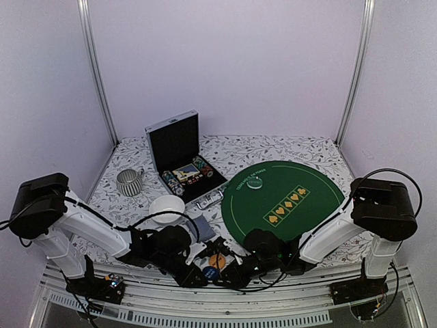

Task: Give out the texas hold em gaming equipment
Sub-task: Pick up the small blind button from the corner of the board.

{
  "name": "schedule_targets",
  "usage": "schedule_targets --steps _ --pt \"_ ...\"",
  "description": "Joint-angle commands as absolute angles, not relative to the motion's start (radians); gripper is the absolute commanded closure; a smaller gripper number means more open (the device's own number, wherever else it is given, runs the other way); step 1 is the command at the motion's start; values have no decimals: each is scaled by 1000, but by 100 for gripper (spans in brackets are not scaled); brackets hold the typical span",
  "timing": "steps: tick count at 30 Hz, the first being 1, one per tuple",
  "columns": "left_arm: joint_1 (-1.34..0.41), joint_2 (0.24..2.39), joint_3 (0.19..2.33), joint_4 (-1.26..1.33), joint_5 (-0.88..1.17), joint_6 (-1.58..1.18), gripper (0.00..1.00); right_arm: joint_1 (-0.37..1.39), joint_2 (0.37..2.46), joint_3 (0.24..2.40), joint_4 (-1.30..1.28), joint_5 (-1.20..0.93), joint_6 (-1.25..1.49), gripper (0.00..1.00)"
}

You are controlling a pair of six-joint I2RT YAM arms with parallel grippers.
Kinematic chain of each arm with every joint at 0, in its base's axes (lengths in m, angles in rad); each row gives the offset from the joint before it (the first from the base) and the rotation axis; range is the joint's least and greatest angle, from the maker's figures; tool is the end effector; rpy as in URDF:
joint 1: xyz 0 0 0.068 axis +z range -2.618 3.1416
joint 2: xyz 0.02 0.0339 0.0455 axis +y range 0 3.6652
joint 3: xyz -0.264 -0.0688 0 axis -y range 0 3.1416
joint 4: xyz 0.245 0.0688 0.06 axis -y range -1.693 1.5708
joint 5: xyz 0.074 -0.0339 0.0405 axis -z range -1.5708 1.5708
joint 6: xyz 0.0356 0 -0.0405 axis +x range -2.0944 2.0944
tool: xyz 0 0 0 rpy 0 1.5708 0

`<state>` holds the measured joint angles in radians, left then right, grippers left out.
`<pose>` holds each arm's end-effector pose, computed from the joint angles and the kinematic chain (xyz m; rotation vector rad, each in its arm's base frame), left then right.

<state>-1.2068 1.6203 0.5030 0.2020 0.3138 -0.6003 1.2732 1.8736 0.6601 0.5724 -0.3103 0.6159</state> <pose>0.0823 -0.2470 0.0977 0.9785 2.6236 -1.0205 0.0855 0.3159 0.0924 -1.0086 2.3403 1.2652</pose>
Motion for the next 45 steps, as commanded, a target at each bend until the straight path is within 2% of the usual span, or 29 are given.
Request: schedule_targets --steps 1,19,32,38,41,42,45 --pt "-1190 1652 484 228 295 -615 87 1260 1893 680 702 -289 563 63" --pt "-1166 1638 454 255 275 -659 90 1225 1858 657 727 -276 552 65" --pt "-1164 1641 452 260 278 -658 90 1211 1984 748 737 -348 509 71" --pt "-1162 1640 452 262 278 -660 90 1215 2001 749 746 -410 509 79" --pt "-1161 1641 451 264 281 -660 90 1215 1995 749 741 -423 500 94" --pt "-1160 1641 450 265 282 -660 90 1216 1993 747 742 -425 501 96" --pt "-1159 1639 448 267 286 -657 90 1215 1954 742 741 -440 503 97"
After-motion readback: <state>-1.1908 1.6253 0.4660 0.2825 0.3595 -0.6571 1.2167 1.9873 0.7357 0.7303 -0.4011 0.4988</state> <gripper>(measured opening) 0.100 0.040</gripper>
